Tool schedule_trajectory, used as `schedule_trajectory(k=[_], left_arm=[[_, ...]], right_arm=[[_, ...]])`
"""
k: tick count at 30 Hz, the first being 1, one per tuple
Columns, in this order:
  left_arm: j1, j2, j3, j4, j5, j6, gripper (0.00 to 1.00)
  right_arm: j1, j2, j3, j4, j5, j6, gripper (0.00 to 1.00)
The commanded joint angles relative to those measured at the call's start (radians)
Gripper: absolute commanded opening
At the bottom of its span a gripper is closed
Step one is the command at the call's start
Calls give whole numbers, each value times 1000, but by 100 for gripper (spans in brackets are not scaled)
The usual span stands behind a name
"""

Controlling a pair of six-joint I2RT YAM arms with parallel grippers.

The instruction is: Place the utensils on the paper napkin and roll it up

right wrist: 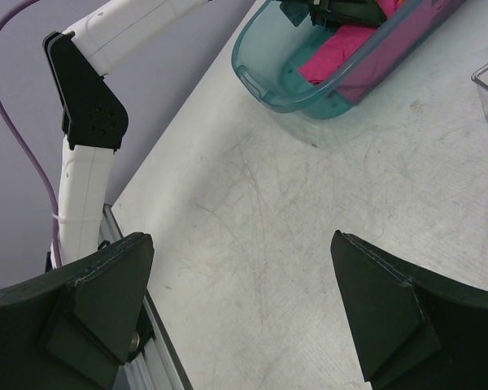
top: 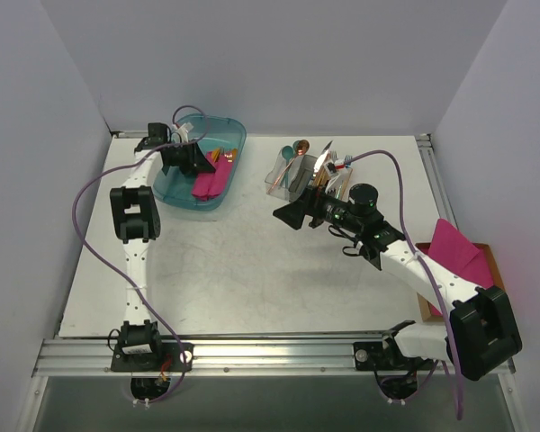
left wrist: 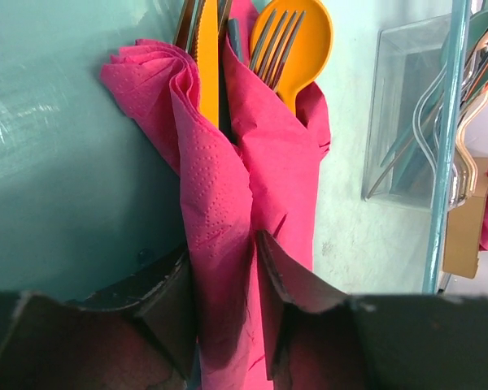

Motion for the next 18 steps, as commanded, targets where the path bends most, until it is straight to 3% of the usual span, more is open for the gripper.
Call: schedule_trajectory(k=[1, 8, 18], left_arm=[[12, -38, 8, -8, -99, 45, 43], [13, -62, 4, -28, -200, 79, 53], [15, -127, -31, -2, -347, 116, 54]], right_arm=[[-6, -4, 0, 67, -30, 5, 96], [-6, -4, -2, 67, -33, 7, 96], [-6, 3, 0, 68, -36, 5, 96]])
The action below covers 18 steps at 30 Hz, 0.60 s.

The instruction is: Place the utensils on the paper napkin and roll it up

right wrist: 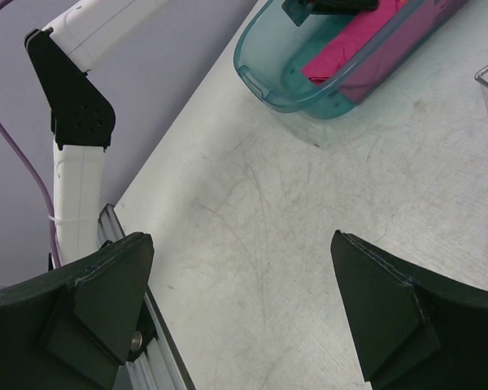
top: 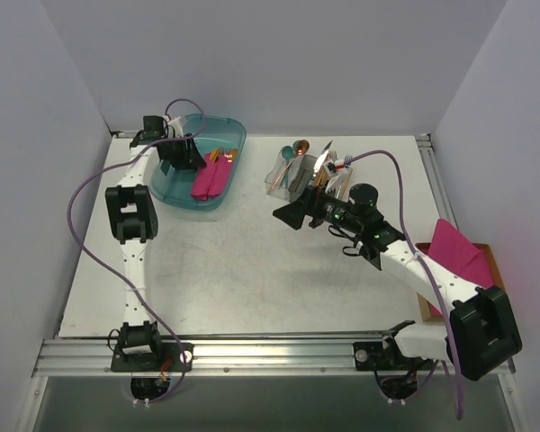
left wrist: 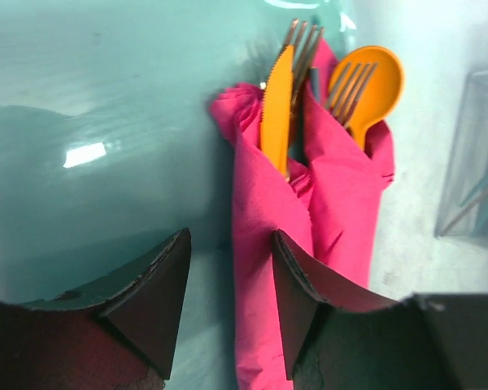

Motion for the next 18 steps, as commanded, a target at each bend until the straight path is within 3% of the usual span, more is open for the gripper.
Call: schedule_trajectory(k=[1, 12, 15, 17, 18], left_arm=[[11, -76, -29, 11, -89, 38, 54], [8, -216, -13, 66, -21, -23, 58], [8, -318, -73, 77, -37, -62, 78], [7, -435, -203, 135, -41, -111, 94], [8, -482, -260, 161, -40, -129, 94]], right_arm=[[-6, 4, 1, 65, -30, -2, 96], [-10, 13, 21, 17, 19, -27, 96], [-13, 0, 41, -49, 92, -48, 98], [-13, -16, 63, -120, 187, -62, 100], [-15, -25, 69, -141, 229, -67, 100]])
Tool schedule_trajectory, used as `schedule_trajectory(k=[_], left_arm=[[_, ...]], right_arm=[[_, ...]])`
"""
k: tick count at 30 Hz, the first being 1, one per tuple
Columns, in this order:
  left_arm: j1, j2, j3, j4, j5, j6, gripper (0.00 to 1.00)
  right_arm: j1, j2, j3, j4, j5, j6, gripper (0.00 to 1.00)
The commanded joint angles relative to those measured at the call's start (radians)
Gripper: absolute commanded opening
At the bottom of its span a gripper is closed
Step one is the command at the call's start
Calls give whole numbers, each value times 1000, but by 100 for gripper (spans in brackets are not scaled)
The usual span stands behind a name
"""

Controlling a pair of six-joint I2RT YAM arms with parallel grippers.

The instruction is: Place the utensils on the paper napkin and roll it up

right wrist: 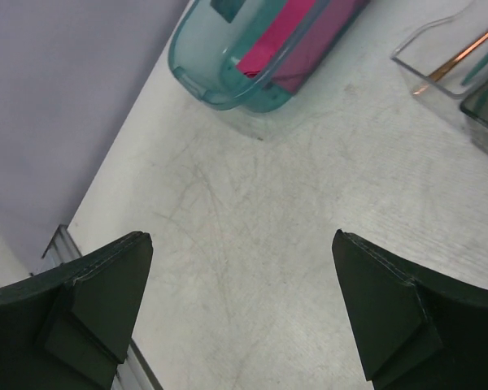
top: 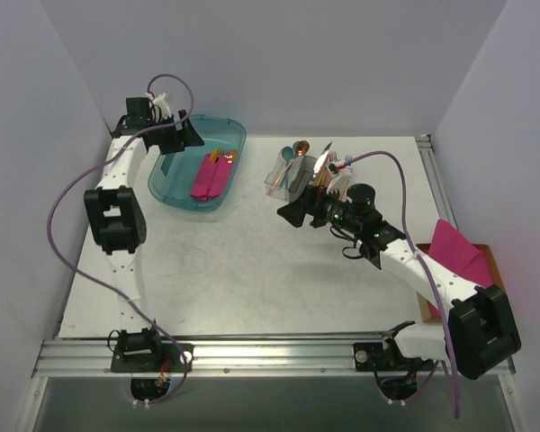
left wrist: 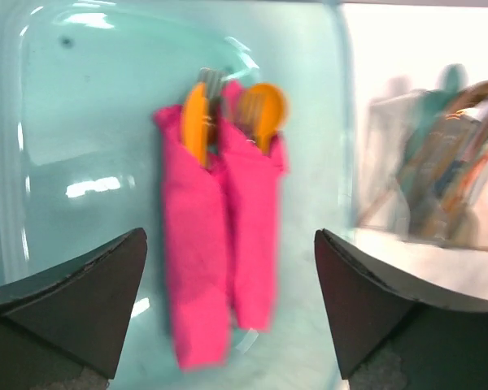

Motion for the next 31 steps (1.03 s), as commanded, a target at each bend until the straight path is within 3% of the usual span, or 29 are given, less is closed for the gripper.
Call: schedule_trajectory(k=[1, 5, 7, 11, 14, 15, 19, 25, 31], left_arm=[[4, -316, -224, 143, 1, -92, 94], [1, -619, -575, 289, -50, -152, 94], [-4, -770, -675, 293, -85, -164, 94], [-16, -996, -988, 293, -82, -224, 94], [-34, -1206, -1180, 381, -50, -282, 94], [-39, -1258, -1305, 423, -52, -301, 94], [-39, -1490, -1527, 513, -76, -362, 94], [-39, -1627, -1683, 574, -55, -430, 94], [-39, -1678, -1725, 573, -59, -427, 94]], right_arm=[[-9, -62, 62, -81, 175, -37, 100], [-12, -167, 43, -119, 305, -53, 100], [-11, -239, 20, -133, 363, -72, 100], [-14, -322, 37, -246, 394, -112, 100], [-14, -376, 45, -347, 449, -119, 99], [-17, -393, 37, -375, 463, -111, 99], [-15, -488, 0, -412, 508, -103, 100], [-15, -594, -64, -438, 569, -94, 100], [-15, -642, -78, -464, 589, -85, 100]])
